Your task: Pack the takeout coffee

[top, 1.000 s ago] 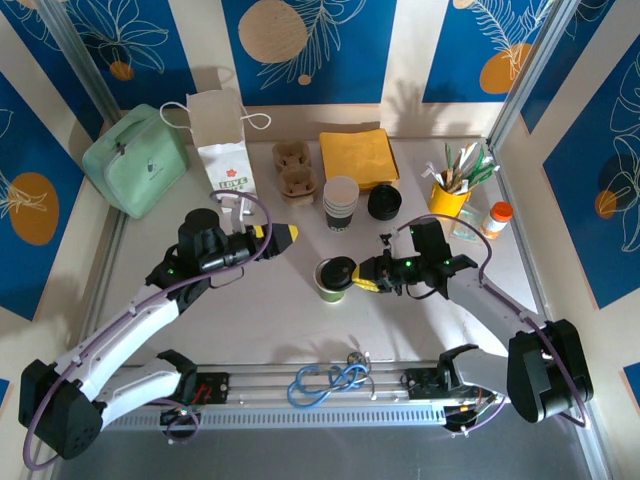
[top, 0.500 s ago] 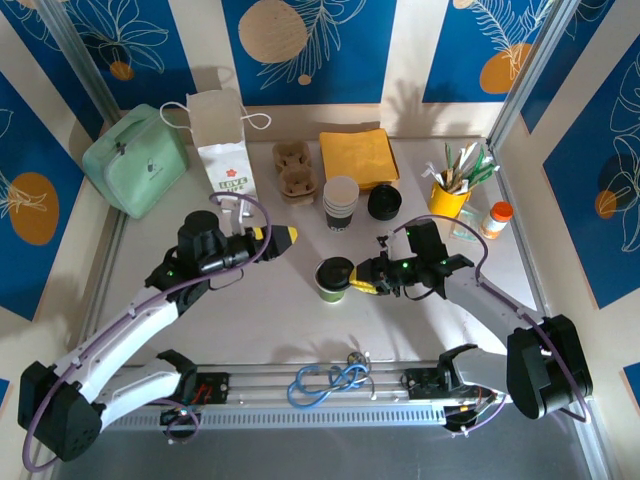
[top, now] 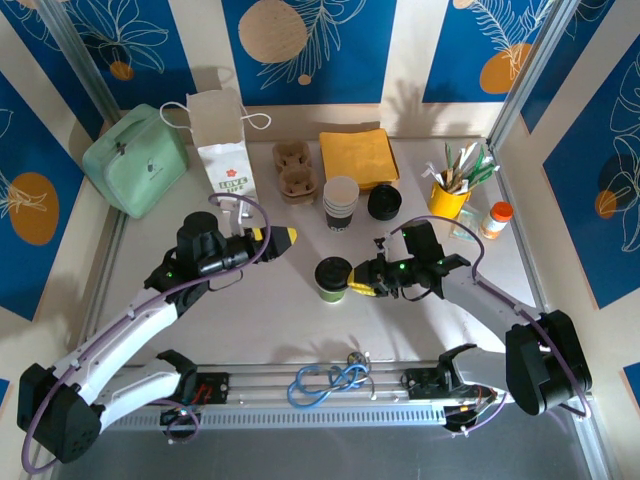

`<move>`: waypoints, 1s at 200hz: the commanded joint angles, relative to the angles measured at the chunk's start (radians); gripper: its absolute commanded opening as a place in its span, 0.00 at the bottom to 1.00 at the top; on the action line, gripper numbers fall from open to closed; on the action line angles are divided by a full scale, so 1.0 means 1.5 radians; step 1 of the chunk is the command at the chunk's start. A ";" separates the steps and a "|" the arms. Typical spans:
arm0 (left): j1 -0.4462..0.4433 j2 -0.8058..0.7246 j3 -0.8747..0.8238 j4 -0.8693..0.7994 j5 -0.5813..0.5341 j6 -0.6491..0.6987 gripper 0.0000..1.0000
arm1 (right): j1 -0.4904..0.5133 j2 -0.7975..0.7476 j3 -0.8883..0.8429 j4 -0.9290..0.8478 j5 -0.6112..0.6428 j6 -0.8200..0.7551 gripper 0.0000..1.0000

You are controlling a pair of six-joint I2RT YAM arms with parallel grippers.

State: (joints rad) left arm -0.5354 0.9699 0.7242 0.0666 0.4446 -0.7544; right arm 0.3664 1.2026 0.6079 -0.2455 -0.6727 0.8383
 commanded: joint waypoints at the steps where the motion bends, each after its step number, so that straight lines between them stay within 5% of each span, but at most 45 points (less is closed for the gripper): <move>1: -0.005 -0.011 -0.001 0.000 0.018 -0.006 0.81 | 0.004 0.007 -0.009 0.006 0.003 -0.006 0.24; 101: -0.006 -0.002 0.001 0.004 0.024 -0.014 0.80 | 0.002 -0.017 0.003 -0.021 0.017 -0.014 0.30; 200: -0.007 0.009 0.003 -0.009 0.024 -0.007 0.80 | 0.001 -0.119 0.085 -0.198 0.099 -0.078 0.35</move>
State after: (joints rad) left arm -0.5354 0.9722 0.7242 0.0589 0.4561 -0.7769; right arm 0.3660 1.0660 0.7052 -0.4808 -0.5514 0.7353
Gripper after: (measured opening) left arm 0.802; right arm 0.342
